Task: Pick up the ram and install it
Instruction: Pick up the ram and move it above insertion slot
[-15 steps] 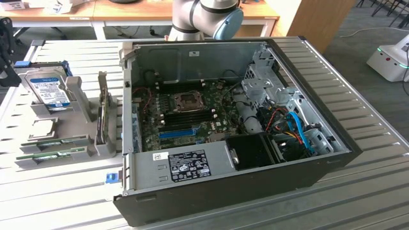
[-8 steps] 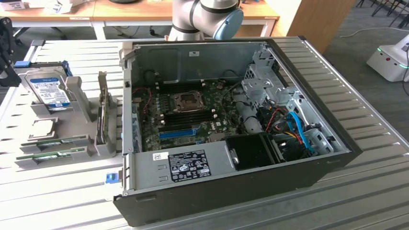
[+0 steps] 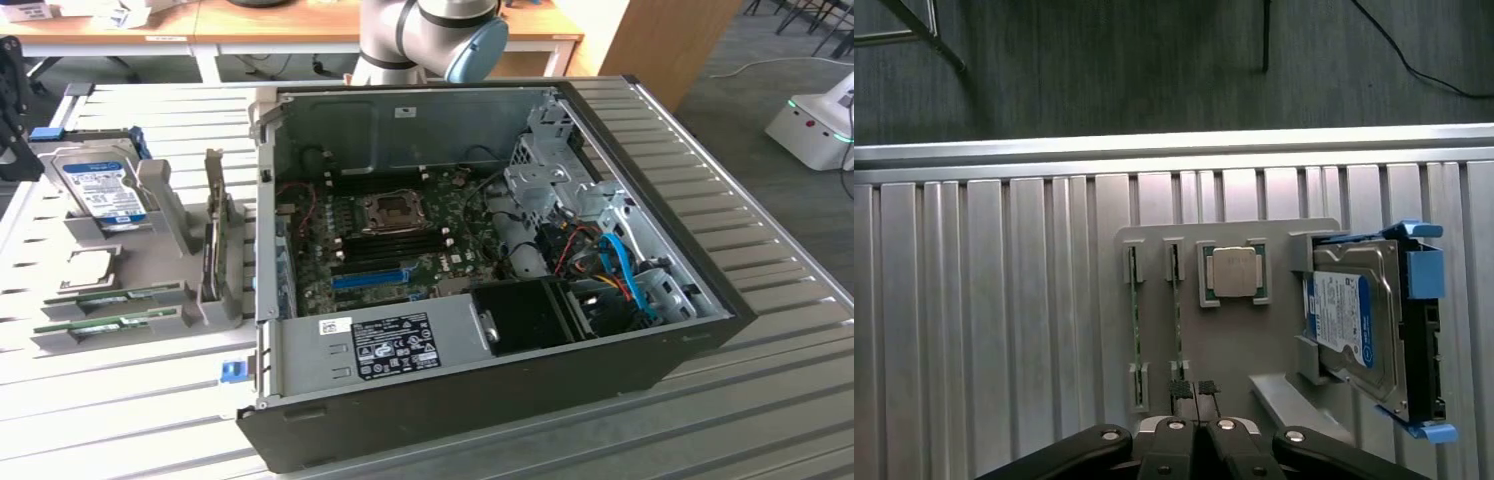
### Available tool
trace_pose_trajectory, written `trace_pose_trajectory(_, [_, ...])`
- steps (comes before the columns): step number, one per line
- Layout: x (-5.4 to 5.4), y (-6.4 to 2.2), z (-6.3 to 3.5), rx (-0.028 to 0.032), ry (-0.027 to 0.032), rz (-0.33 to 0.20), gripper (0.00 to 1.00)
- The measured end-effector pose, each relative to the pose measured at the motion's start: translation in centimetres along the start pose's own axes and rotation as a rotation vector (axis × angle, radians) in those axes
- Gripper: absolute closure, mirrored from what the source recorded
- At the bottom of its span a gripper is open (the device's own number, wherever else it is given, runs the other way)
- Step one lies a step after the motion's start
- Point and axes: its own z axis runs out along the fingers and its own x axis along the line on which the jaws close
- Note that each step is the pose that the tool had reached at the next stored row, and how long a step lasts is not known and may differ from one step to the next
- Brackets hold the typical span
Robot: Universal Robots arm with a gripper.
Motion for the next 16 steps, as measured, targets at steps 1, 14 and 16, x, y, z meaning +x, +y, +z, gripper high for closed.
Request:
trace_pose_trajectory(1, [0.00,0.00,0.00,0.0000,0.0002,-0.004,0.89])
trace_pose_trajectory(14, [0.00,0.00,0.02,-0.0005,0.0011,-0.026,0.89])
trace_pose_trajectory(16, [0.00,0.00,0.02,-0.0006,0.0012,-0.026,0.89])
